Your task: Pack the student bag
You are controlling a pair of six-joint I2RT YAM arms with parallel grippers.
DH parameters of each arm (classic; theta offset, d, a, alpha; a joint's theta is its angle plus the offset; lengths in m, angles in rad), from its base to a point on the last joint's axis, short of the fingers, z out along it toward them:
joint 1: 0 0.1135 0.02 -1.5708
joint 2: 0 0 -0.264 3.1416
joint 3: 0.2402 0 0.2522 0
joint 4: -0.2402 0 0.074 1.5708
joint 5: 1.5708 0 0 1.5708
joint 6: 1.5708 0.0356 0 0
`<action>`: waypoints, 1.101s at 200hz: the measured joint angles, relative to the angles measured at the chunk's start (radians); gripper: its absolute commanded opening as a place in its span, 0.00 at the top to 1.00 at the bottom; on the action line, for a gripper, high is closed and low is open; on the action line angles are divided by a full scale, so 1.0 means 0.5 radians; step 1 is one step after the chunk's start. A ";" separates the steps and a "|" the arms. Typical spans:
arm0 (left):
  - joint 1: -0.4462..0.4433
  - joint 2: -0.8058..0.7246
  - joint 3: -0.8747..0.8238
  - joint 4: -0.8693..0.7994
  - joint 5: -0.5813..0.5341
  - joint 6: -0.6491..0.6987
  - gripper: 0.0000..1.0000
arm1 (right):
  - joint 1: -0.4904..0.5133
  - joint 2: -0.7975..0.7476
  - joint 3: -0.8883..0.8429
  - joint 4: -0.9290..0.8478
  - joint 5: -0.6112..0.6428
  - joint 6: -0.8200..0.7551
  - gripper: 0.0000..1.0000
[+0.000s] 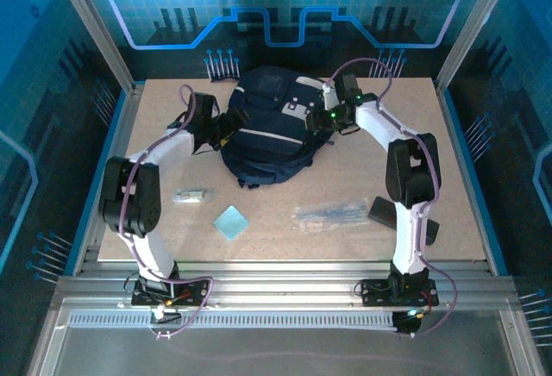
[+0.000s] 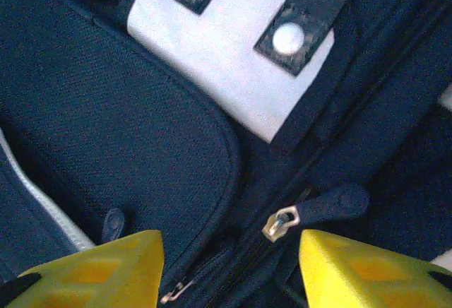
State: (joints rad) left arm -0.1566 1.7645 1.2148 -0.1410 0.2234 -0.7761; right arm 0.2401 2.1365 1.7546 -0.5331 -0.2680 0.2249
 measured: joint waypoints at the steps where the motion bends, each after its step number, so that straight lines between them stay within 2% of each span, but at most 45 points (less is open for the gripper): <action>1: -0.002 -0.007 -0.005 0.000 0.001 0.000 0.10 | -0.002 0.004 0.002 0.000 -0.002 -0.002 0.43; 35: -0.136 -0.144 -0.232 0.146 0.073 -0.142 0.10 | -0.038 0.138 0.070 -0.034 -0.067 -0.049 0.40; 71: -0.181 -0.014 -0.286 0.275 0.077 -0.272 0.10 | -0.039 0.182 0.035 -0.021 -0.147 -0.044 0.39; 91: -0.176 0.088 -0.254 0.311 0.069 -0.293 0.10 | -0.037 0.108 -0.136 0.101 -0.194 -0.017 0.39; 147: -0.095 0.423 0.162 0.275 0.011 -0.266 0.10 | 0.007 -0.201 -0.610 0.220 -0.311 0.144 0.40; 183: -0.015 0.634 0.500 0.200 -0.003 -0.124 0.10 | 0.103 -0.278 -0.700 0.211 -0.389 0.230 0.41; 220: 0.034 0.722 0.780 -0.033 -0.003 0.050 0.09 | 0.130 -0.430 -0.719 0.153 -0.312 0.214 0.41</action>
State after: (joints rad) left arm -0.1398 2.1254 1.6047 -0.1574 0.2218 -0.7513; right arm 0.3050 1.9217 1.3949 -0.4568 -0.4240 0.3317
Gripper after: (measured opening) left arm 0.904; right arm 0.590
